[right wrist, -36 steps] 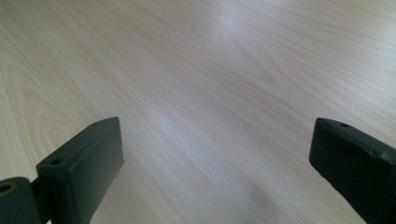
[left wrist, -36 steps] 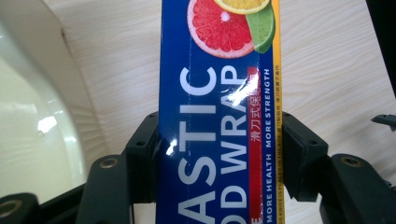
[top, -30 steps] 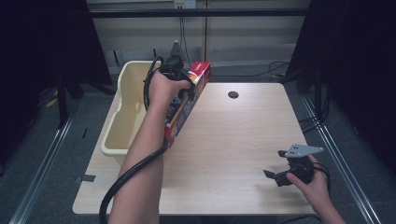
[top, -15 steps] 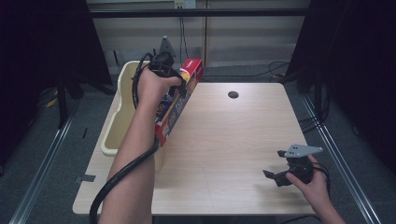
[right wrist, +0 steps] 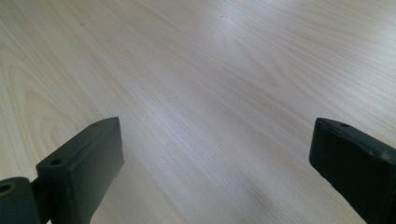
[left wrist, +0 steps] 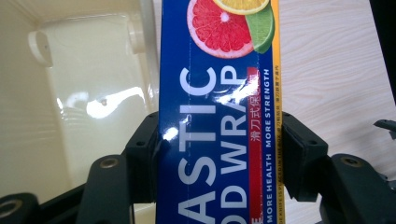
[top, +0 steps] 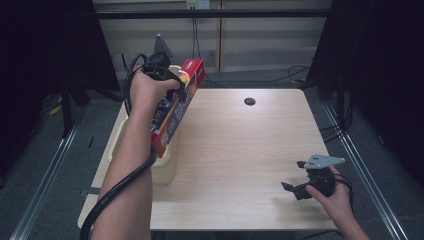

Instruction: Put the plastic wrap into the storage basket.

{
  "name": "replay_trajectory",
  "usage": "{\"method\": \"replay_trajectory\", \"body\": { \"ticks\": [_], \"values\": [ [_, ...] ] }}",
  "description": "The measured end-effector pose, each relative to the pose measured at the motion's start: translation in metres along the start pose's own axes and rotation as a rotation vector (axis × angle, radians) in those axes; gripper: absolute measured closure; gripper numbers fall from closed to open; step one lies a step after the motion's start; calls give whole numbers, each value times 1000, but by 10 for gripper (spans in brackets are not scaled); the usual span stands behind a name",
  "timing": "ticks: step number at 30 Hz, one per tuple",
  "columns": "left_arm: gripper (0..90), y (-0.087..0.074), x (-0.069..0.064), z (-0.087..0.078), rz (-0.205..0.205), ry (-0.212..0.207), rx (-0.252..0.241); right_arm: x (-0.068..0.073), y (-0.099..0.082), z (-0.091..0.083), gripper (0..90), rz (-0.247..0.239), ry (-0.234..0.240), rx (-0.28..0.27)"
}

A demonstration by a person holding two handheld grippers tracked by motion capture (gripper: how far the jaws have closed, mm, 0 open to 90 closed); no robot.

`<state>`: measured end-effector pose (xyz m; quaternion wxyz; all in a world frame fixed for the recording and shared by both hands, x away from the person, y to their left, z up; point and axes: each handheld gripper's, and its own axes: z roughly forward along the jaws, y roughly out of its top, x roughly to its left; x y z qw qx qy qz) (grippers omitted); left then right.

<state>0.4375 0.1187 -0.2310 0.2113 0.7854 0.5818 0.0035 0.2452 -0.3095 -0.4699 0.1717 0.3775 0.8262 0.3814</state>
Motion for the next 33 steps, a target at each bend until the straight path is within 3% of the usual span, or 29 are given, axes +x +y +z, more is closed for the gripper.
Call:
{"method": "replay_trajectory", "body": {
  "ticks": [5,25,33],
  "values": [
    [414,-5,10,-9,-34,9,-14,0,0,1,28,3,-4,-2],
    [414,-18,34,-30,-84,67,-49,2,0,0,28,1,0,-1],
    [414,-24,43,-32,-116,72,-58,3,0,0,28,-6,3,0]
  ]
}}
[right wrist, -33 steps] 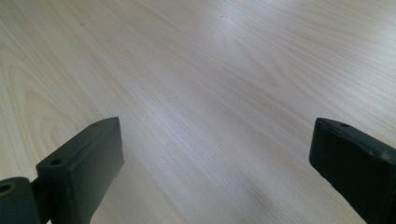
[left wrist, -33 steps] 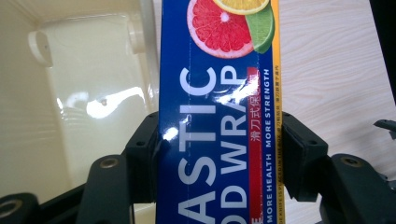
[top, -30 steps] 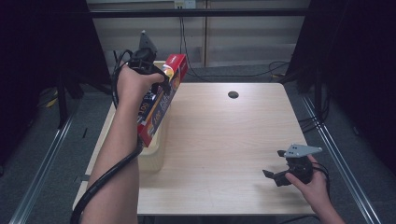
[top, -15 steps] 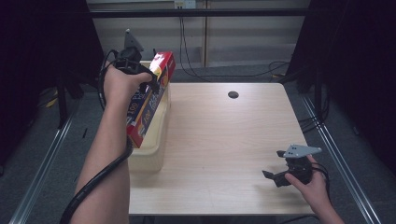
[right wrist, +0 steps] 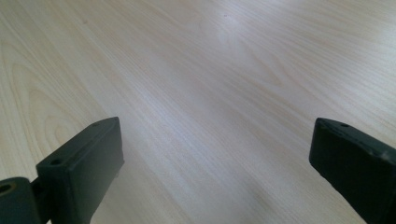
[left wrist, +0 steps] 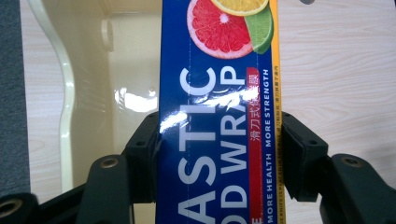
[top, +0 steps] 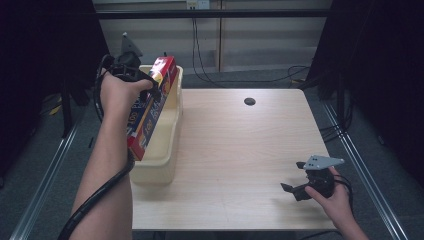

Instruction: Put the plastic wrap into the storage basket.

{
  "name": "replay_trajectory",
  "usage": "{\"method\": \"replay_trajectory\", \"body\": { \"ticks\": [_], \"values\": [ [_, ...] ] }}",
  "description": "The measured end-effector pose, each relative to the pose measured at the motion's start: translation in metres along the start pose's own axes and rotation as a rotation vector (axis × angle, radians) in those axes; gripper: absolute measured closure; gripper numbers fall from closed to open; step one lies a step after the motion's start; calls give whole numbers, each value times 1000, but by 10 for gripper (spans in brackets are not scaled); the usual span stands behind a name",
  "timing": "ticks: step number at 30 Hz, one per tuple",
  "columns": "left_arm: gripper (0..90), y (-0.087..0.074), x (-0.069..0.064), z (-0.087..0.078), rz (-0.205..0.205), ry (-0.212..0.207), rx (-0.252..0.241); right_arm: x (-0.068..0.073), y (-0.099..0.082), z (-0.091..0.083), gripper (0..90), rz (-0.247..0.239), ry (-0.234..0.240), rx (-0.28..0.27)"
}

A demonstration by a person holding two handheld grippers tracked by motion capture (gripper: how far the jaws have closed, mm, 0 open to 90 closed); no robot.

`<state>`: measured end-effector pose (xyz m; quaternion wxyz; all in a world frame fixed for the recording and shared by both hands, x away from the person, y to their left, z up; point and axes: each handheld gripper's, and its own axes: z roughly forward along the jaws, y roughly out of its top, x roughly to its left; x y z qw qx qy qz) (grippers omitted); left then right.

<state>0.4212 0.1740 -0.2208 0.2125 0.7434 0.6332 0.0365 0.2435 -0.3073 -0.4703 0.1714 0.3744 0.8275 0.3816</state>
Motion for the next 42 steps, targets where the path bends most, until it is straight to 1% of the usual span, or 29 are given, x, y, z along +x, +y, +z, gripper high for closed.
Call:
{"method": "replay_trajectory", "body": {
  "ticks": [1,2,5,6,9,12,14,17,18,21,23,24,28,30,34,37,39,40,41,42],
  "values": [
    [414,-1,2,0,6,2,1,0,0,0,28,2,0,0],
    [414,-1,3,0,-6,2,1,0,0,0,28,0,0,1],
    [413,-3,10,1,-16,5,-2,0,0,0,28,-2,3,1],
    [413,-4,11,1,-31,8,0,1,0,0,28,-2,0,0],
    [413,-6,16,3,-35,27,-1,1,0,0,28,-3,0,0],
    [413,-9,21,5,-45,36,3,1,0,0,28,-2,-3,1],
    [413,-10,23,8,-42,46,6,1,0,1,28,-2,-4,2],
    [413,-11,26,12,-57,45,8,2,1,1,28,-3,1,3],
    [413,-12,27,14,-57,41,11,2,0,1,28,-4,2,3],
    [413,-13,28,18,-59,47,16,2,0,2,28,-3,2,4],
    [412,-14,28,21,-66,37,20,2,0,2,28,-3,2,5],
    [412,-14,29,22,-58,35,21,2,0,2,28,-3,3,4],
    [412,-15,27,26,-62,36,24,2,-1,2,28,-6,7,10],
    [412,-15,27,28,-53,42,28,2,0,2,28,-7,8,9],
    [412,-16,28,33,-65,34,33,2,0,1,28,-8,6,3],
    [412,-17,29,38,-61,35,42,2,-1,1,28,-6,5,5],
    [412,-18,29,41,-74,31,47,2,-1,1,28,-6,2,6],
    [412,-18,31,41,-65,35,49,2,-1,1,28,-7,3,5],
    [412,-18,30,42,-73,34,51,2,-1,1,28,-5,4,6],
    [412,-18,31,43,-68,35,52,2,-1,2,28,-5,4,6]
  ]
}}
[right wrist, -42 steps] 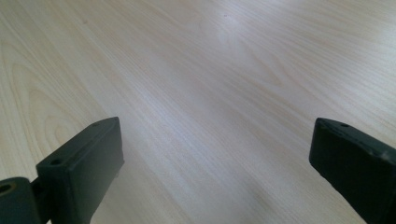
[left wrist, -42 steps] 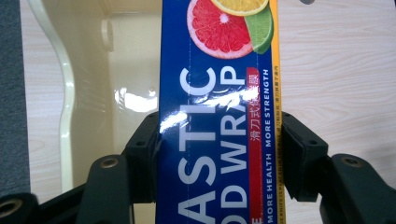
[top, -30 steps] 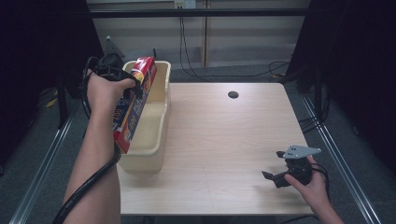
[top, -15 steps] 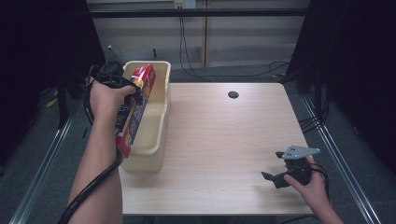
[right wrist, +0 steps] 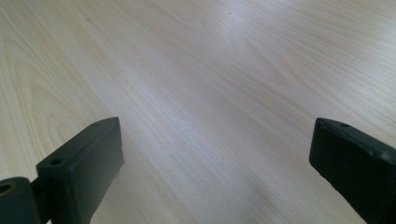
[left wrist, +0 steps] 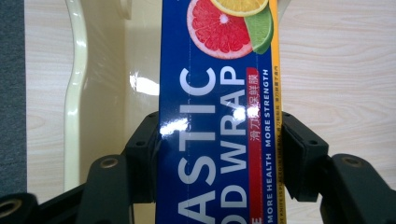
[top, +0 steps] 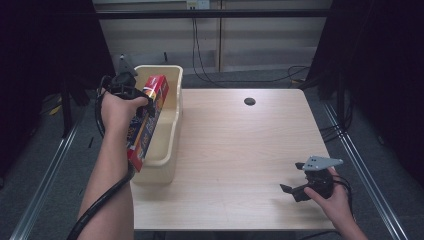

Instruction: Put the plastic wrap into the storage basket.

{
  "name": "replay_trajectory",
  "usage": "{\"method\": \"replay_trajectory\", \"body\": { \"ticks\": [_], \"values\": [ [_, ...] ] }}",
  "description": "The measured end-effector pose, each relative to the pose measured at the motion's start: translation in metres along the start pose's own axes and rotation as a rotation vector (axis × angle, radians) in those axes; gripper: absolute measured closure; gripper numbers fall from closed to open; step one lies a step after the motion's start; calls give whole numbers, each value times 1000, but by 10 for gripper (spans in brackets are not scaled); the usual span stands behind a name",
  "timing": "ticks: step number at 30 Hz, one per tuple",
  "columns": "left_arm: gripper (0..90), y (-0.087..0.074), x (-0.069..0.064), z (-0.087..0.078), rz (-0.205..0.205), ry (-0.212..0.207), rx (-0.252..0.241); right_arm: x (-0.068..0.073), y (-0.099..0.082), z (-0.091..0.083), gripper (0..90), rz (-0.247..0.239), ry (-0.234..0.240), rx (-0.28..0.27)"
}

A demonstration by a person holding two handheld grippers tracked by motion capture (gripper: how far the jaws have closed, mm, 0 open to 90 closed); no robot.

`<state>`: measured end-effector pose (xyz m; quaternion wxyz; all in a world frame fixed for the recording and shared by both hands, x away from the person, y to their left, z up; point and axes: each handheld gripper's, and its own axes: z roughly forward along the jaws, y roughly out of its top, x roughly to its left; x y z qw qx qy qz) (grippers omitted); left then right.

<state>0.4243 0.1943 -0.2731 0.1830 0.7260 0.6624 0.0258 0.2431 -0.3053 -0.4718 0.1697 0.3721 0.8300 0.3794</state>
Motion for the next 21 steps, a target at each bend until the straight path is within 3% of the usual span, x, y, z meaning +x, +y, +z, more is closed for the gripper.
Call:
{"method": "replay_trajectory", "body": {
  "ticks": [21],
  "values": [
    [410,-6,11,22,-30,-12,40,0,0,1,28,-4,-1,7]
  ]
}}
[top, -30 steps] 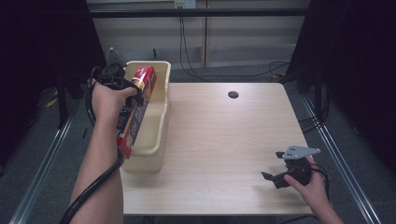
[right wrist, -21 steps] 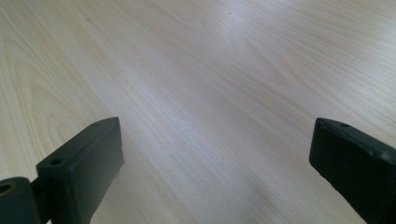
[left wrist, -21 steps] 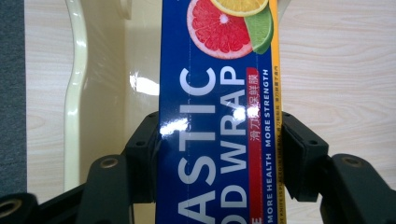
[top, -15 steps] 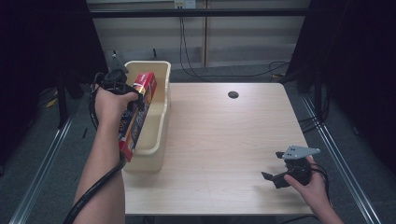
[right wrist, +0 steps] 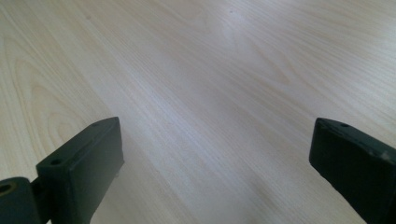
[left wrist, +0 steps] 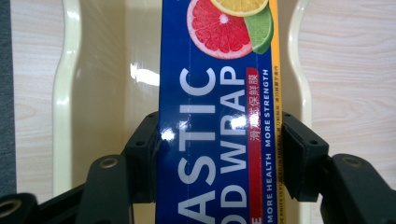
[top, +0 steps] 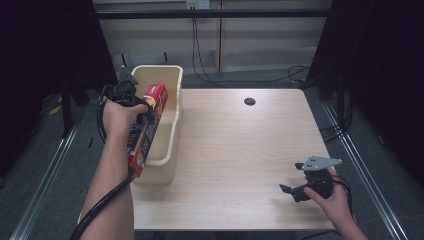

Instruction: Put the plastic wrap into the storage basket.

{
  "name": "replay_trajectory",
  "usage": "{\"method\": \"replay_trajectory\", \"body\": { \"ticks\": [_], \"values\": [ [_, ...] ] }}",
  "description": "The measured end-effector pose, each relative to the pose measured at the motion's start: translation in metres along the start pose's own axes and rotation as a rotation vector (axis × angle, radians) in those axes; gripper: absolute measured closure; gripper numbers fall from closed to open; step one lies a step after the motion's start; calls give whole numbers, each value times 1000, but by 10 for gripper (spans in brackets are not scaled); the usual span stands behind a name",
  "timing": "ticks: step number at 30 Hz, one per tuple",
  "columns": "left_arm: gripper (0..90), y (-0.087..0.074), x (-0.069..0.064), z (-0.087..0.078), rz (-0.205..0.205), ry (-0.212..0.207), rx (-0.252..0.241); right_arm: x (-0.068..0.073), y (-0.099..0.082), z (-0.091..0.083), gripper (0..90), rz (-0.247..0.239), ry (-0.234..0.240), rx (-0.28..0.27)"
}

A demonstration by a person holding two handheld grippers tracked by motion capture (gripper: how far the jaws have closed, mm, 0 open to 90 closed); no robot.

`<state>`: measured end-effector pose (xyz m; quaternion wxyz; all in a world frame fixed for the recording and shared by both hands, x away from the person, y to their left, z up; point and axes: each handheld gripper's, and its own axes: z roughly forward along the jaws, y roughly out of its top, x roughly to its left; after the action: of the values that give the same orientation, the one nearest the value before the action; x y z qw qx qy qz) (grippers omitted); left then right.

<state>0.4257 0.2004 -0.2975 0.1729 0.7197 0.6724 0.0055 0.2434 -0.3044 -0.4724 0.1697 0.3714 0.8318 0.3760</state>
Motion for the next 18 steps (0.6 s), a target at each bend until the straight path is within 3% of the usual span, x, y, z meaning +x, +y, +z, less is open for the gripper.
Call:
{"method": "replay_trajectory", "body": {
  "ticks": [18],
  "values": [
    [408,0,3,17,0,14,40,0,0,1,28,1,8,-2]
  ]
}}
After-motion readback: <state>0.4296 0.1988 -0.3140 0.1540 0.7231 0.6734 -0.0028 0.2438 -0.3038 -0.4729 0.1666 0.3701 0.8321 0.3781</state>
